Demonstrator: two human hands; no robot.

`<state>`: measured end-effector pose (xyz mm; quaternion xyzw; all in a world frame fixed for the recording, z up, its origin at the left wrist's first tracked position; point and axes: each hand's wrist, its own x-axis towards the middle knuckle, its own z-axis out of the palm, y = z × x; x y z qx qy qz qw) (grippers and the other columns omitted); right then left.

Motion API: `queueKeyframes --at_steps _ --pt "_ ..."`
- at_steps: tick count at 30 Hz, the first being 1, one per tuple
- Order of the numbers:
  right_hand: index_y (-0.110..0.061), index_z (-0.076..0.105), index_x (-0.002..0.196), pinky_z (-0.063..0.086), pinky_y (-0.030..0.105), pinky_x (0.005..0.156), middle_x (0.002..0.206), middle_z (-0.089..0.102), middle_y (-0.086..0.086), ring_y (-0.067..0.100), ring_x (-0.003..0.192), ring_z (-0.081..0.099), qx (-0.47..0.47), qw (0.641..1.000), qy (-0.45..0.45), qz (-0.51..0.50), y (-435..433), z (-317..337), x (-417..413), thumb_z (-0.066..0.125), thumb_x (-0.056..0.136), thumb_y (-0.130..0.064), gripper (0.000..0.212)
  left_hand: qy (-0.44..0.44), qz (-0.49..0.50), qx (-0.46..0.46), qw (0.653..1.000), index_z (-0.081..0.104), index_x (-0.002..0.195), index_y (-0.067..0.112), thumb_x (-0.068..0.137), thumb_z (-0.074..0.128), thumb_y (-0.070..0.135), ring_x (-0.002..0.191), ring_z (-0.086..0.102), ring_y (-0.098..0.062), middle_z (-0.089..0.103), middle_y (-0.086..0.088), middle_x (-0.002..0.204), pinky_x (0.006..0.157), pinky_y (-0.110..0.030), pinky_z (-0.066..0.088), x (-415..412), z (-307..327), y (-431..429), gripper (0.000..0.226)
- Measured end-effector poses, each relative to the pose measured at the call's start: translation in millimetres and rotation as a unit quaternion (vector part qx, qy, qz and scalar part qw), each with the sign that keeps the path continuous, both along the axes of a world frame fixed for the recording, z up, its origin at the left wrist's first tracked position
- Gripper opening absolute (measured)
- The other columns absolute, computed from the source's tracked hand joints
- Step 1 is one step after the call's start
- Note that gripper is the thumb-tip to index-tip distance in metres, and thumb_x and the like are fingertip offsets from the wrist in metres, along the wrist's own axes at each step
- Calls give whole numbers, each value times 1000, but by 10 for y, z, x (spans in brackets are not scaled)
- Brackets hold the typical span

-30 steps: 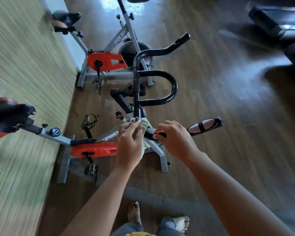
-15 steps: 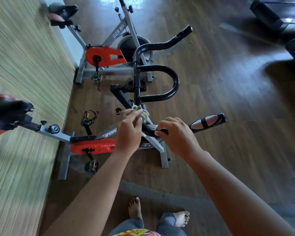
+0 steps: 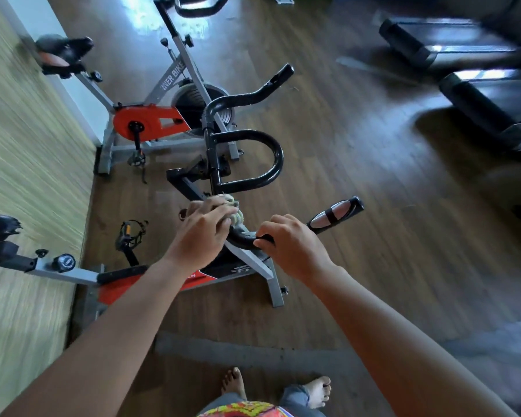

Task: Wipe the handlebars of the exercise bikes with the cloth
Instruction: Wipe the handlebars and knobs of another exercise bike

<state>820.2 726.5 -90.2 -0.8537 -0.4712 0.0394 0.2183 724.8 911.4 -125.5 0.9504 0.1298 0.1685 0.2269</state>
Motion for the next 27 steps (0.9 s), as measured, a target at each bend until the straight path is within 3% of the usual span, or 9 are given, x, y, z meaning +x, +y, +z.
queueKeyframes --at_steps 3,7,10,13,17,23,27 --pt "-15 73 96 51 42 76 94 66 4 25 92 58 6 1000 10 -14 3 -7 -19 67 93 -30 17 -11 -44 40 998 71 119 16 99 46 29 109 46 -24 63 1 119 96 -24 33 -102 -50 -98 34" --pt "-14 72 96 52 44 77 95 66 4 26 93 59 9 1000 9 -22 -2 -10 -55 66 93 -29 16 -17 -68 88 994 69 120 16 99 41 35 111 47 -26 64 -2 121 100 -30 34 -10 -75 119 40" --pt "-15 72 98 54 44 76 97 66 3 25 94 59 11 1000 -7 -26 -22 -18 -79 65 95 -25 14 -21 -52 74 996 68 122 13 100 42 31 119 49 -29 62 -6 126 109 -36 35 34 -98 159 39" --pt "-14 73 94 57 46 70 94 66 1 25 93 60 34 998 -22 -43 -67 -54 -105 67 92 -18 7 -34 -44 50 997 67 121 11 101 42 27 125 48 -28 63 -7 126 113 -35 32 -60 -122 -82 36" --pt "-13 74 89 59 45 65 89 67 1 23 96 61 68 993 -53 -76 -174 -52 -115 71 90 -14 3 -53 -114 81 989 64 127 13 101 45 26 124 52 -24 64 -4 127 112 -33 30 -169 -129 -50 34" --pt "-13 73 88 58 43 70 88 66 0 21 97 60 103 985 -66 -121 -366 74 -119 72 89 -13 1 -26 -179 61 982 55 136 11 99 51 25 126 57 -23 63 -4 133 111 -29 39 -142 12 222 40" --pt "-13 73 87 56 38 76 88 66 -3 20 96 60 128 976 -75 -157 -476 93 -134 74 87 -12 1 -24 -209 37 977 57 134 14 92 69 15 117 63 -18 67 -2 129 103 -36 50 -142 22 -76 43"
